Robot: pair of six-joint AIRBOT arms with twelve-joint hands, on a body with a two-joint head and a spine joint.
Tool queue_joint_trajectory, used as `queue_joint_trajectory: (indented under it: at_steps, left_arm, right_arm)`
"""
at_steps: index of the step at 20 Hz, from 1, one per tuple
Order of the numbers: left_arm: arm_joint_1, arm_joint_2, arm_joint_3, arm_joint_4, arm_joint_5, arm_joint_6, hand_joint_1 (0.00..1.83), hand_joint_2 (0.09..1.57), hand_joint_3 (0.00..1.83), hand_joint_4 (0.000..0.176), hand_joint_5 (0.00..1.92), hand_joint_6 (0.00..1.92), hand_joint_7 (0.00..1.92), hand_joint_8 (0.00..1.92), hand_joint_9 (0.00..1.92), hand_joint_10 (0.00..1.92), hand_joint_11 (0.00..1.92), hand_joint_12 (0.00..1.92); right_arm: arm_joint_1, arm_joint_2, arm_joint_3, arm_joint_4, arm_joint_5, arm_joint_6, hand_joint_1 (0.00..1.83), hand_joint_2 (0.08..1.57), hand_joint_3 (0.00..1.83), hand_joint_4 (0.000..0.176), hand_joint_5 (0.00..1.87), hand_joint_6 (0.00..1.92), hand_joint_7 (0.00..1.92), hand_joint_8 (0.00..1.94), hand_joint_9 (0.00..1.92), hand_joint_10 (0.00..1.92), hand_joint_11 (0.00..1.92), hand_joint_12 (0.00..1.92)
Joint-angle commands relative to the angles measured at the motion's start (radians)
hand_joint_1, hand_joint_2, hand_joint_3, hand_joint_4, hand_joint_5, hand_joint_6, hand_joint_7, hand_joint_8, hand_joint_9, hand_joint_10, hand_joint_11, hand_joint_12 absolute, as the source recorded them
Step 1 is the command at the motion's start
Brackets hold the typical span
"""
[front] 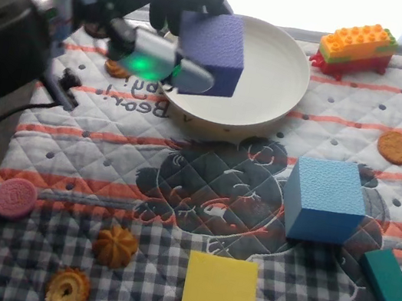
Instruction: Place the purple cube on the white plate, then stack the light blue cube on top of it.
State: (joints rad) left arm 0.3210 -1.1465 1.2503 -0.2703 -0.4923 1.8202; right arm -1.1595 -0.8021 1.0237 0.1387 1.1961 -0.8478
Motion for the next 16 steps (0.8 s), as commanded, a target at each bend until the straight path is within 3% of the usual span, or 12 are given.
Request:
queue_joint_trajectory:
  at_steps: [1, 4, 6, 8, 9, 11, 16]
  left_arm:
    - [-0.027, -0.011, 0.027, -0.006, -0.079, -0.003, 1.26, 1.13, 0.0, 0.0, 0.93, 0.87, 0.99, 1.21, 0.84, 1.22, 0.74, 1.52]
    - [-0.065, -0.133, 0.184, -0.079, 0.0, -0.003, 1.26, 1.13, 0.0, 0.0, 1.01, 0.73, 0.92, 1.33, 0.75, 1.29, 0.65, 1.5]
    - [-0.081, -0.193, 0.266, -0.102, 0.072, -0.004, 1.24, 1.17, 0.0, 0.0, 0.99, 0.71, 0.82, 1.49, 0.67, 1.38, 0.57, 1.52]
    - [-0.083, -0.227, 0.321, -0.113, 0.122, -0.004, 1.25, 1.14, 0.0, 0.0, 0.99, 0.75, 0.9, 1.37, 0.71, 1.13, 0.48, 1.29]
    - [-0.083, -0.237, 0.34, -0.117, 0.136, -0.004, 1.25, 1.15, 0.0, 0.0, 0.96, 0.79, 0.89, 1.37, 0.73, 1.07, 0.46, 1.28]
    - [-0.081, -0.253, 0.367, -0.135, 0.156, -0.004, 1.23, 1.18, 0.0, 0.0, 0.91, 0.85, 0.83, 1.48, 0.63, 1.15, 0.39, 1.38]
    - [-0.052, -0.285, 0.4, -0.166, 0.163, -0.004, 1.19, 1.22, 0.0, 0.0, 0.77, 1.1, 0.79, 1.49, 0.49, 1.3, 0.31, 1.59]
  right_arm:
    - [0.012, 0.001, 0.008, 0.016, 0.118, 0.0, 0.69, 1.31, 0.0, 0.038, 0.45, 0.0, 0.44, 0.0, 0.38, 0.0, 0.32, 0.23]
    - [0.014, -0.009, 0.016, 0.008, 0.118, 0.006, 0.62, 1.33, 0.0, 0.061, 0.42, 0.0, 0.42, 0.0, 0.37, 0.0, 0.32, 0.21]
    - [0.022, -0.017, 0.023, -0.002, 0.119, 0.015, 0.65, 1.32, 0.0, 0.047, 0.44, 0.01, 0.42, 0.0, 0.38, 0.0, 0.32, 0.21]
    - [0.037, -0.026, 0.027, -0.008, 0.119, 0.016, 0.62, 1.31, 0.0, 0.069, 0.42, 0.0, 0.41, 0.0, 0.35, 0.0, 0.29, 0.2]
    - [0.043, -0.031, 0.03, -0.013, 0.119, 0.018, 0.58, 1.32, 0.0, 0.079, 0.41, 0.0, 0.4, 0.0, 0.34, 0.0, 0.27, 0.19]
    - [0.052, -0.04, 0.036, -0.023, 0.119, 0.024, 0.58, 1.33, 0.0, 0.073, 0.42, 0.0, 0.4, 0.0, 0.35, 0.0, 0.29, 0.18]
    - [0.056, -0.042, 0.041, -0.028, 0.12, 0.037, 0.62, 1.34, 0.0, 0.069, 0.42, 0.0, 0.42, 0.0, 0.39, 0.0, 0.36, 0.15]
